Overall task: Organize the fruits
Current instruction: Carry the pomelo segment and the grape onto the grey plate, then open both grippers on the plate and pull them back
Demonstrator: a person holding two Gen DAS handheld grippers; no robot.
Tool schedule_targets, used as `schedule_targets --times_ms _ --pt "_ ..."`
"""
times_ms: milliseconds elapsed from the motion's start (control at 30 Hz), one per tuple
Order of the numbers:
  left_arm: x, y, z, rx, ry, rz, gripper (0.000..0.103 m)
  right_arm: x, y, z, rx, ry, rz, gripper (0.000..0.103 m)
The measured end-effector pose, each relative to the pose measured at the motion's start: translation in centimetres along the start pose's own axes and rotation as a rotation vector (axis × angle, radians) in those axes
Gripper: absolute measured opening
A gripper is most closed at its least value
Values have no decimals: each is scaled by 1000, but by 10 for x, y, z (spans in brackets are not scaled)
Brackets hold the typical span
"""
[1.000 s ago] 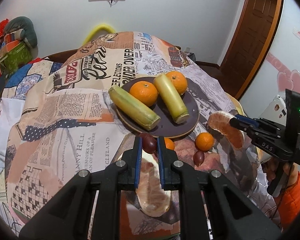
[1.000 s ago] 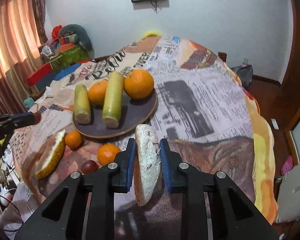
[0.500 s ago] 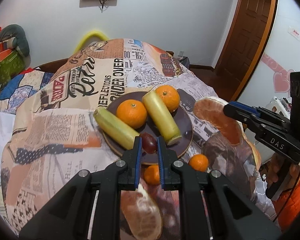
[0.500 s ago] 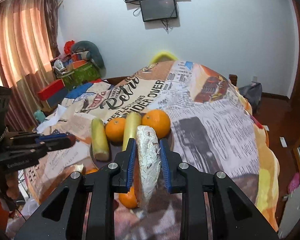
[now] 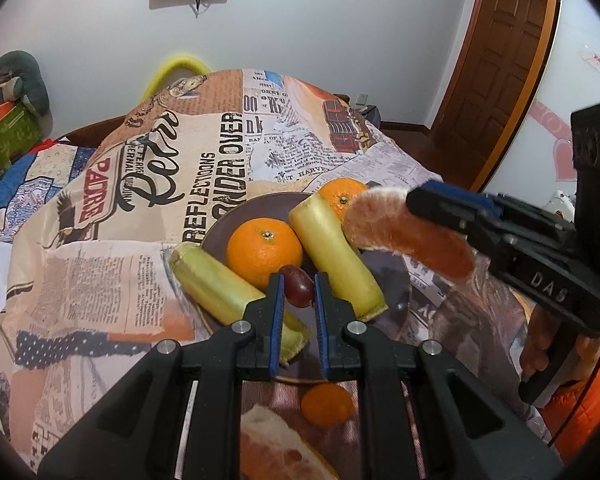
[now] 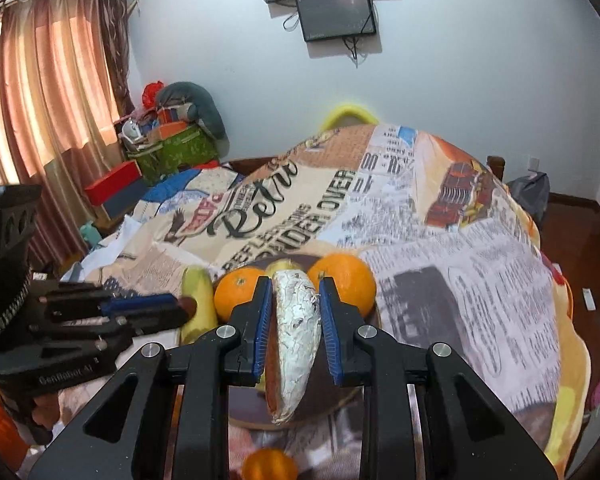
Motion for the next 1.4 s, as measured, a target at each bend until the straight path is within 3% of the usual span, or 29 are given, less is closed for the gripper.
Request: schedule_targets --times_ms 167,333,733,867,1000,1133,1400 --pt "-3 19 0 -5 4 30 14 0 1 -10 1 22 -7 22" --pt "-5 30 -2 -9 7 49 14 -27 15 -17 -13 13 82 22" --pt "-10 44 -6 2 10 92 15 -31 13 -21 -7 30 86 24" --pt "-10 41 -6 2 0 90 31 -38 18 -23 -27 24 131 31" --pt "-9 33 -5 8 -6 76 32 -43 15 -24 -33 19 145 35" --pt "-7 21 -4 11 -16 64 32 -43 10 -24 -47 14 144 50" --pt "-9 -8 -4 40 -11 30 44 -42 -9 -24 -79 12 130 53"
Point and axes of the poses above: each gripper's, at about its wrist camera, not at the fingertips, and y roughly the way its jaws point, z to its left, x to its top, the point moved 6 cm from there along y, roughly the way its jaws point, and after that the axes turned 4 degrees about -z, right-handed, at the moved point
